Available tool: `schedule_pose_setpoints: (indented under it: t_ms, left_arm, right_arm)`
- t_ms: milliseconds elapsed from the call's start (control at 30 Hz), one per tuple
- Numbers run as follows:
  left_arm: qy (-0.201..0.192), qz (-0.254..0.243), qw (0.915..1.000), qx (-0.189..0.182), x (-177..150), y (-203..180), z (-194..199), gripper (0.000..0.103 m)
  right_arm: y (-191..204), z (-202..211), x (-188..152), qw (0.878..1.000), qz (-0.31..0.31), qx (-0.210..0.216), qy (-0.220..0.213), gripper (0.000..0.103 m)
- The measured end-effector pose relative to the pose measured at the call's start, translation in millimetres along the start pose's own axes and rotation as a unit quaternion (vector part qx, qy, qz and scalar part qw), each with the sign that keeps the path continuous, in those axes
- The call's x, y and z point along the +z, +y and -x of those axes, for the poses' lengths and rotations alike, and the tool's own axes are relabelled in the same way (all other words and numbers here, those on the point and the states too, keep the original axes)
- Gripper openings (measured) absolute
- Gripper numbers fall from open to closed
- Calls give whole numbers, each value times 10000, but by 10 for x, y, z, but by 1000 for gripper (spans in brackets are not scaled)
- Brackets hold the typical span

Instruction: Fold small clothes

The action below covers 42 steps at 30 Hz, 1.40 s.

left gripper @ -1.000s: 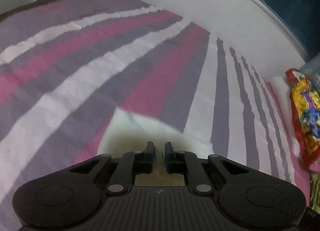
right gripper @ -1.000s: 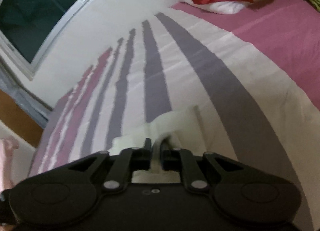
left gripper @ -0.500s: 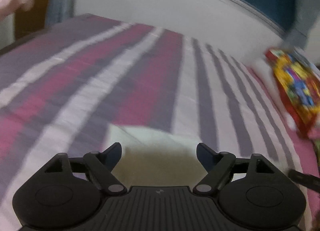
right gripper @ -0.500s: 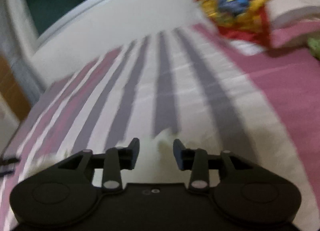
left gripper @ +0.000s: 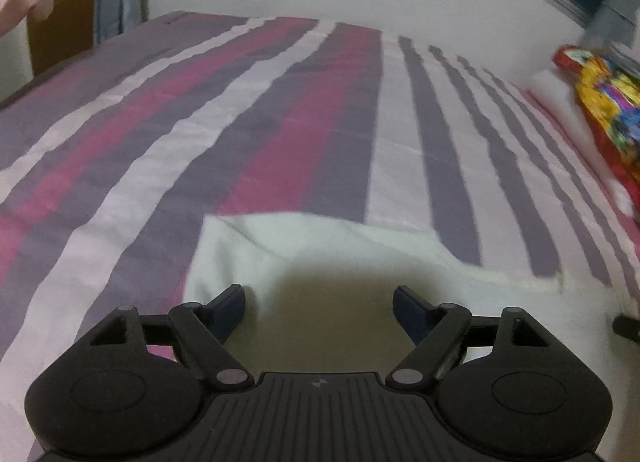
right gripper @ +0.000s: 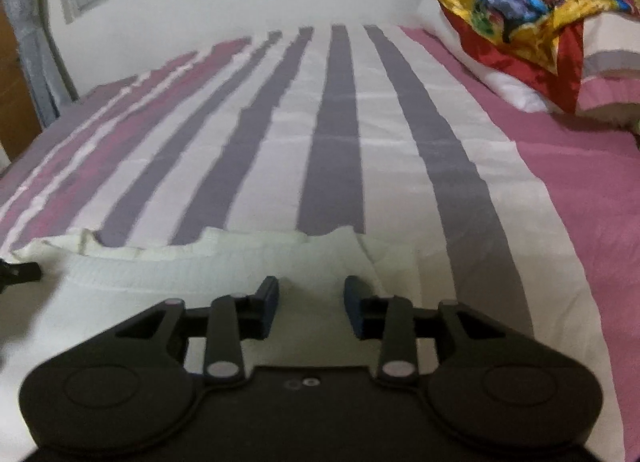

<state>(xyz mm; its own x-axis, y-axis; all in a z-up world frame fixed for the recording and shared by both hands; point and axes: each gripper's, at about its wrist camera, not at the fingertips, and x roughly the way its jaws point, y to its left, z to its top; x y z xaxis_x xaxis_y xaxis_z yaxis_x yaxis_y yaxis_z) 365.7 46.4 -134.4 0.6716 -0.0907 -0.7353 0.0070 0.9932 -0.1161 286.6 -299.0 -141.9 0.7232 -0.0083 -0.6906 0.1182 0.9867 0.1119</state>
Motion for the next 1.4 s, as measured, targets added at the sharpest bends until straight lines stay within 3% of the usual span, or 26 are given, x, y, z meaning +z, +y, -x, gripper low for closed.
schedule_pose_setpoints:
  t_ms: [233, 367, 633, 833, 933, 1200, 1400]
  left_arm:
    - [139, -548, 9983, 157, -432, -192, 364, 81]
    - [51, -884, 9956, 315, -623, -261, 566, 81]
    - [176, -901, 9955, 219, -764, -276, 841, 81]
    - [205, -1083, 9935, 288, -881, -306, 914, 81]
    - [161, -1078, 9936, 284, -889, -300, 989, 81]
    - [113, -1054, 9942, -204, -983, -416, 1262, 81]
    - [447, -1064, 9933, -16, -1163, -282, 1069, 81]
  right_arm:
    - [255, 561, -340, 9986, 224, 446, -155, 39]
    - [333, 618, -618, 9982, 505, 321, 71, 42]
    - [337, 981, -732, 9978, 555, 337, -131, 43]
    - [347, 999, -1025, 9954, 905, 183, 264, 44]
    - [320, 1068, -1114, 9947, 982, 159, 254, 44]
    - [341, 1233, -1098, 9959, 840, 334, 80, 45]
    - [394, 1155, -1154, 9935, 1069, 257, 286, 46]
